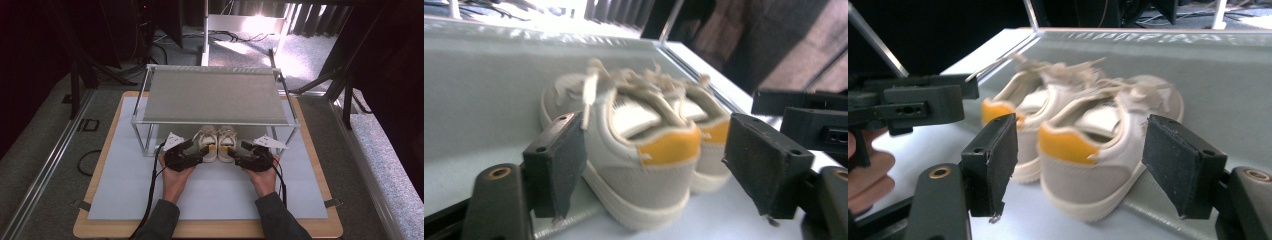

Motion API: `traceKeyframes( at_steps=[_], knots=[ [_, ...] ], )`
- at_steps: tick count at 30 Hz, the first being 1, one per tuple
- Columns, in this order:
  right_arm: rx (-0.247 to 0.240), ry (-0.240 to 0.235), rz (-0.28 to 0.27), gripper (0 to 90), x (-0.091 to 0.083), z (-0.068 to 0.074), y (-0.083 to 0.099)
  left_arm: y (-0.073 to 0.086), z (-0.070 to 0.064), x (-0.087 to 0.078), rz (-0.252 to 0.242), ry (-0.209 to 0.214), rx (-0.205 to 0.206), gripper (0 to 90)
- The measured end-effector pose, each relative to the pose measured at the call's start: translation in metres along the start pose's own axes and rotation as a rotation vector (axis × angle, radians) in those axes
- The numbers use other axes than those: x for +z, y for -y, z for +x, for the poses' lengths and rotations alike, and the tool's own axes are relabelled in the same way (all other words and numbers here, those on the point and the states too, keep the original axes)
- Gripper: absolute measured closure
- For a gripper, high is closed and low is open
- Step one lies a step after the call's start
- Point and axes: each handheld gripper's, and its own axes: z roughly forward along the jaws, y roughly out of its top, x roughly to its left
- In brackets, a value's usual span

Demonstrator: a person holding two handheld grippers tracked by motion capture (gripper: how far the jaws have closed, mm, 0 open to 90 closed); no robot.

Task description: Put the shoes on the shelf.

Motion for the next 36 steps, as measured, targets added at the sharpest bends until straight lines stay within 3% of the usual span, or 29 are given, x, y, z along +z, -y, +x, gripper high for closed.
traceKeyframes(
  at_steps=[4, 9, 16, 20, 26, 36],
  knots=[
    [-0.042, 0.013, 0.034, 25.1, 0.003, 0.006, 0.005, 0.007, -0.009, 0.003, 0.060, -0.029, 0.089, 17.7],
    [-0.038, 0.023, 0.061, 23.2, 0.010, 0.005, 0.013, 0.011, -0.007, 0.011, 0.106, -0.039, 0.074, 14.7],
    [-0.039, 0.041, 0.089, 20.7, 0.021, 0.007, 0.016, 0.013, -0.006, 0.019, 0.159, -0.058, 0.085, 15.4],
    [-0.051, 0.055, 0.097, 20.8, 0.025, 0.008, 0.017, 0.013, -0.006, 0.023, 0.175, -0.074, 0.083, 15.5],
    [-0.025, 0.083, 0.113, 20.9, 0.031, 0.003, 0.017, 0.010, -0.007, 0.030, 0.191, -0.077, 0.076, 15.5],
    [0.004, 0.075, 0.136, 26.9, 0.038, 0.000, 0.021, 0.011, -0.008, 0.040, 0.229, -0.095, 0.071, 17.8]
  ],
)
